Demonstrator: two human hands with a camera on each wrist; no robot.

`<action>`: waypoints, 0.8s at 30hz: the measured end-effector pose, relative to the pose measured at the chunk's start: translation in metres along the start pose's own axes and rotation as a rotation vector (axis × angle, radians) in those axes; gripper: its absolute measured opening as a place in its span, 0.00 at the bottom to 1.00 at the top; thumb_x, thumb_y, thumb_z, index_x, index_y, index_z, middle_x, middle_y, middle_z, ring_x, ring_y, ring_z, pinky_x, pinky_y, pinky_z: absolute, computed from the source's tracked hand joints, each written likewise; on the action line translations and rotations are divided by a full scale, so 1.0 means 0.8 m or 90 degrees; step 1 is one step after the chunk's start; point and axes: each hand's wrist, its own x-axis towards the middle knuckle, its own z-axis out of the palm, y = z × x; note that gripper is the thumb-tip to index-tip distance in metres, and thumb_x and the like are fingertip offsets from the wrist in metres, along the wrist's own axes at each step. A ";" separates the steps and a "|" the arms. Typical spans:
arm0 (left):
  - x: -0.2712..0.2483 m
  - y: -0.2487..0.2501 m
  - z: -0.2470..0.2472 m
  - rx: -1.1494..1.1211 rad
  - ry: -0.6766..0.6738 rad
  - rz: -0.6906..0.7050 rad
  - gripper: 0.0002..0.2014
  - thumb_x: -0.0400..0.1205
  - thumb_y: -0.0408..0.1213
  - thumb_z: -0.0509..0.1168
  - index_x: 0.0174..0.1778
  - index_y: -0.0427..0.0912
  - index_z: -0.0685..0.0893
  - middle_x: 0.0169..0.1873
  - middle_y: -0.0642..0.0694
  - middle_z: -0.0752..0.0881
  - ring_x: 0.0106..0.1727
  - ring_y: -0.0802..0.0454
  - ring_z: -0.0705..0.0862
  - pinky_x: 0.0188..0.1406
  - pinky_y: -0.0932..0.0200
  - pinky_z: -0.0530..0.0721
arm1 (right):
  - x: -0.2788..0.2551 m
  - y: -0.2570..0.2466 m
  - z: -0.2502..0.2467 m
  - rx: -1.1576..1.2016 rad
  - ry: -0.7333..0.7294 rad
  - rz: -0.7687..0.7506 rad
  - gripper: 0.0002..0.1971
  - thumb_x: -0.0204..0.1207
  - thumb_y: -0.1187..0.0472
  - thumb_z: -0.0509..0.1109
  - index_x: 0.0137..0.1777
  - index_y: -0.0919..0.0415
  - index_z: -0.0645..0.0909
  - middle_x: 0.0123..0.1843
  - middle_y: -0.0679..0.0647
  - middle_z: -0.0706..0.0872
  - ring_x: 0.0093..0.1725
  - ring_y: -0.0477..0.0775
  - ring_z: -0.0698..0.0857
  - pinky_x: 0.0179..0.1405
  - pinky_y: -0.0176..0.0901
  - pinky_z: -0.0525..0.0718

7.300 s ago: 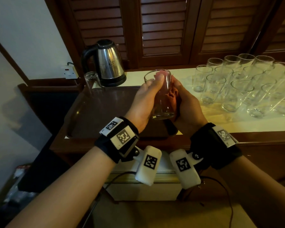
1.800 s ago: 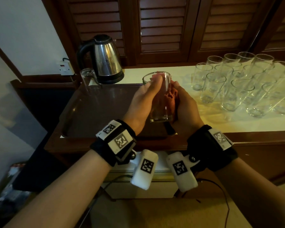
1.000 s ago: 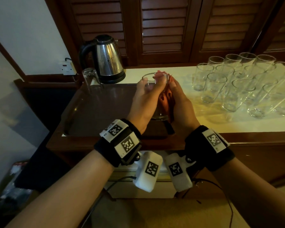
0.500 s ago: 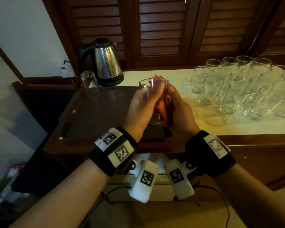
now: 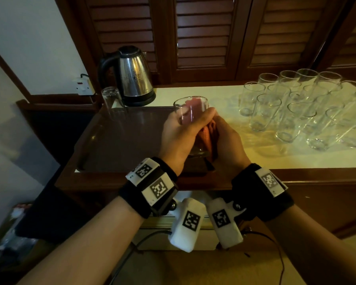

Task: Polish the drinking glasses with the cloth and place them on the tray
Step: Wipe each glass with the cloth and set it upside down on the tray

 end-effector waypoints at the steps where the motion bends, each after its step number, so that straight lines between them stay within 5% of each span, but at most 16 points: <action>1: 0.000 0.002 0.000 -0.007 -0.010 -0.007 0.27 0.73 0.53 0.77 0.66 0.46 0.86 0.52 0.51 0.92 0.52 0.61 0.90 0.55 0.62 0.87 | -0.002 0.000 -0.002 0.028 -0.001 0.018 0.26 0.89 0.45 0.51 0.75 0.59 0.79 0.68 0.63 0.87 0.70 0.61 0.85 0.74 0.62 0.79; 4: 0.004 0.008 -0.003 -0.033 -0.026 -0.034 0.14 0.81 0.52 0.69 0.53 0.46 0.88 0.37 0.52 0.92 0.39 0.59 0.91 0.40 0.65 0.87 | -0.002 0.002 -0.009 0.078 -0.018 0.077 0.26 0.90 0.44 0.51 0.71 0.60 0.81 0.62 0.63 0.89 0.63 0.62 0.88 0.68 0.61 0.83; 7: 0.006 0.014 -0.007 -0.073 -0.033 -0.062 0.24 0.80 0.60 0.66 0.58 0.43 0.86 0.39 0.49 0.93 0.39 0.55 0.92 0.33 0.61 0.87 | 0.001 -0.005 -0.013 0.110 -0.035 0.109 0.26 0.89 0.44 0.51 0.71 0.62 0.81 0.56 0.61 0.91 0.54 0.58 0.90 0.53 0.53 0.85; 10: 0.006 0.016 -0.011 -0.104 -0.066 -0.038 0.34 0.77 0.62 0.65 0.66 0.35 0.81 0.45 0.42 0.90 0.40 0.47 0.90 0.27 0.57 0.83 | 0.003 -0.015 -0.020 0.149 -0.040 0.108 0.26 0.86 0.45 0.54 0.67 0.62 0.83 0.60 0.64 0.90 0.58 0.65 0.87 0.49 0.55 0.83; 12: 0.011 0.014 -0.017 -0.127 -0.073 0.006 0.30 0.79 0.57 0.67 0.67 0.36 0.80 0.50 0.40 0.88 0.48 0.44 0.89 0.36 0.50 0.88 | 0.005 -0.018 -0.024 0.174 -0.030 0.100 0.27 0.86 0.44 0.55 0.73 0.62 0.80 0.70 0.66 0.85 0.70 0.72 0.81 0.53 0.57 0.81; 13: 0.014 0.012 -0.020 -0.138 -0.068 0.021 0.30 0.79 0.54 0.70 0.70 0.35 0.79 0.55 0.40 0.88 0.55 0.43 0.88 0.48 0.47 0.89 | 0.006 -0.020 -0.025 0.185 -0.024 0.091 0.27 0.87 0.44 0.54 0.75 0.61 0.78 0.73 0.67 0.83 0.74 0.73 0.79 0.54 0.57 0.80; 16: 0.019 0.009 -0.025 -0.155 -0.059 0.044 0.44 0.72 0.49 0.80 0.79 0.31 0.70 0.67 0.37 0.85 0.71 0.40 0.82 0.75 0.39 0.77 | 0.008 -0.021 -0.023 0.192 -0.006 0.068 0.27 0.88 0.45 0.52 0.78 0.59 0.76 0.69 0.62 0.86 0.66 0.62 0.86 0.52 0.55 0.82; 19: 0.018 0.006 -0.025 -0.159 -0.066 0.070 0.48 0.64 0.42 0.82 0.79 0.32 0.68 0.64 0.38 0.87 0.67 0.45 0.86 0.68 0.47 0.83 | 0.010 -0.019 -0.016 0.202 0.024 0.066 0.25 0.88 0.46 0.54 0.74 0.59 0.80 0.61 0.58 0.91 0.55 0.56 0.90 0.49 0.52 0.85; 24: 0.014 -0.005 -0.022 -0.138 -0.094 0.133 0.32 0.66 0.24 0.76 0.66 0.43 0.76 0.56 0.43 0.88 0.60 0.49 0.88 0.59 0.55 0.87 | 0.023 -0.022 -0.005 0.230 0.082 0.085 0.22 0.87 0.51 0.56 0.71 0.62 0.82 0.52 0.59 0.92 0.49 0.56 0.91 0.44 0.49 0.89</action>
